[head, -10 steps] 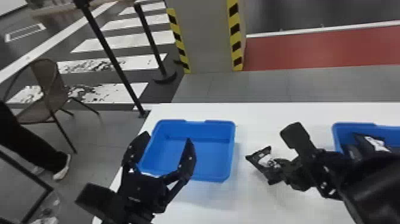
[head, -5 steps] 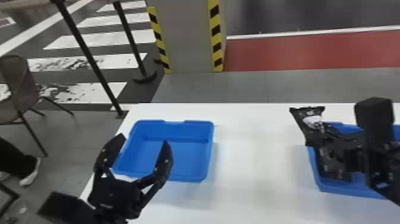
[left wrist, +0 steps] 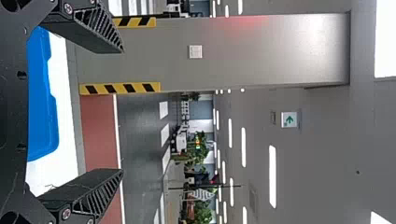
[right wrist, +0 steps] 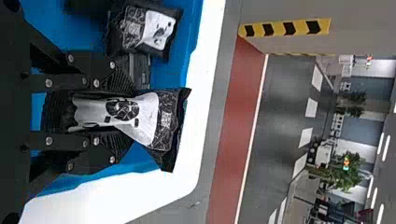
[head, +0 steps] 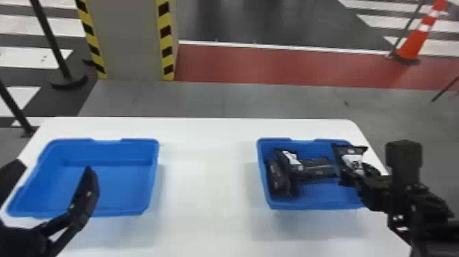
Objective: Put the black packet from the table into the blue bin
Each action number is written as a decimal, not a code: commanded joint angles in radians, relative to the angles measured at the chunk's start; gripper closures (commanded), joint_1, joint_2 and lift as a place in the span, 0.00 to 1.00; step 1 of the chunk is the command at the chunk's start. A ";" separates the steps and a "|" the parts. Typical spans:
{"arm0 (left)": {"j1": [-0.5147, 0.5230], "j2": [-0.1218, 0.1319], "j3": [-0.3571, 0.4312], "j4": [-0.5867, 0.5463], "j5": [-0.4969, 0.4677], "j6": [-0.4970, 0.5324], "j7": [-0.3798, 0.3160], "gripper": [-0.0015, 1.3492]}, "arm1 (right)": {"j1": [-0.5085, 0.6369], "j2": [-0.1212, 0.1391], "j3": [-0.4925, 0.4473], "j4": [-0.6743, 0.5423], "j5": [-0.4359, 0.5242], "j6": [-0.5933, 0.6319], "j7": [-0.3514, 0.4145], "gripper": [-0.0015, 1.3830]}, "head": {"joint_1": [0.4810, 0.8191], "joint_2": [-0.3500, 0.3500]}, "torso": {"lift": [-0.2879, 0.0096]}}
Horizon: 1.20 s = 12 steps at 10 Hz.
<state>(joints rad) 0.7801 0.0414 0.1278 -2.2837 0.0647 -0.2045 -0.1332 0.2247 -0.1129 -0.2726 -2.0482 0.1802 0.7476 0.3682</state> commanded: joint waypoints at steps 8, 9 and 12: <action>0.003 -0.005 0.006 0.000 -0.001 -0.024 0.001 0.09 | 0.401 0.065 0.037 -0.240 -0.222 -0.647 -0.025 0.06 | 0.63 0.40 | 0.60; 0.005 -0.005 0.006 0.000 0.003 -0.026 0.000 0.09 | 0.467 0.065 0.063 -0.248 -0.272 -0.743 -0.028 0.06 | 0.63 0.44 | 0.60; 0.008 -0.006 0.010 0.000 0.003 -0.029 0.000 0.09 | 0.590 0.067 0.075 -0.353 -0.320 -0.784 -0.031 0.06 | 0.63 0.53 | 0.60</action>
<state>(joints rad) 0.7878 0.0361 0.1374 -2.2837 0.0686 -0.2322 -0.1330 0.7924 -0.0460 -0.1971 -2.3797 -0.1328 -0.0368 0.3379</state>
